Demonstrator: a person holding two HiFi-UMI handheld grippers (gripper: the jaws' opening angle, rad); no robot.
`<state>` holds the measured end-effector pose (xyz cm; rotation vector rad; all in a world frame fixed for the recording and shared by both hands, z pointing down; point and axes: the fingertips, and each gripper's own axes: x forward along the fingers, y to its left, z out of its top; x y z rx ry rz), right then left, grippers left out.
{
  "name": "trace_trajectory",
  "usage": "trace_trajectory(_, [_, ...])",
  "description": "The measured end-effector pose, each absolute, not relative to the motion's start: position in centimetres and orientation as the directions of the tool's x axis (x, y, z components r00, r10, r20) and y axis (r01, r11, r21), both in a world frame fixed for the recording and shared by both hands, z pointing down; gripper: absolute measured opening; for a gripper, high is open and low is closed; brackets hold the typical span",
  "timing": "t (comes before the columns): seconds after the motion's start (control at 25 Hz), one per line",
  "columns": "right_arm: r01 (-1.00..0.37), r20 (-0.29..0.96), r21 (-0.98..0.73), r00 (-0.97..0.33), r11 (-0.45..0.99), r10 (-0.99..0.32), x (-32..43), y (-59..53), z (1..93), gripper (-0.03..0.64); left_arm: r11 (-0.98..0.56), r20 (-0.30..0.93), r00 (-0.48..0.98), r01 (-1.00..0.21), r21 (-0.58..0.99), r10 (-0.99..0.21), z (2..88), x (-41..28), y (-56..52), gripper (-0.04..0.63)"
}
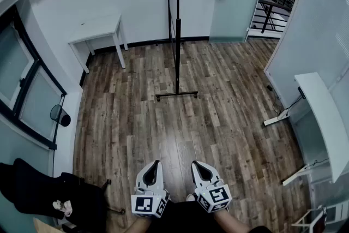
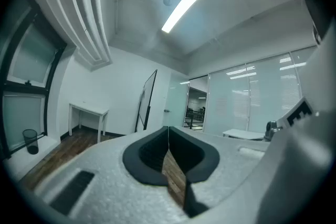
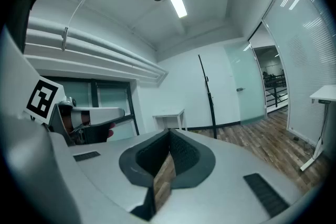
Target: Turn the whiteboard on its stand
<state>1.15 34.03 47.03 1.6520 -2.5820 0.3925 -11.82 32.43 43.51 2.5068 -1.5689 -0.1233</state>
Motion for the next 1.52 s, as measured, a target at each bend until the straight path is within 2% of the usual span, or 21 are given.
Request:
trace_trajectory(0.6, [-0.906, 0.166, -0.197, -0.408, 0.375, -0.898, -0.4, 33.7, 47.2, 0.011, -0.442, 0.028, 0.457, -0.871, 0.215, -0.889, 44.1, -13.4, 32.1, 0.018])
trace_trajectory(1.12, [-0.927, 0.115, -0.186, -0.349, 0.324, -0.93, -5.2, 31.3, 46.7, 0.011, -0.48, 0.018, 0.496, -0.85, 0.216, -0.868, 44.6, -19.2, 30.6, 0.018])
trace_trajectory(1.52, [-0.917, 0.117, -0.188, -0.378, 0.353, -0.918, -7.4, 27.7, 47.6, 0.011, -0.468, 0.03, 0.486, -0.855, 0.223, -0.874, 45.9, -20.7, 27.7, 0.018])
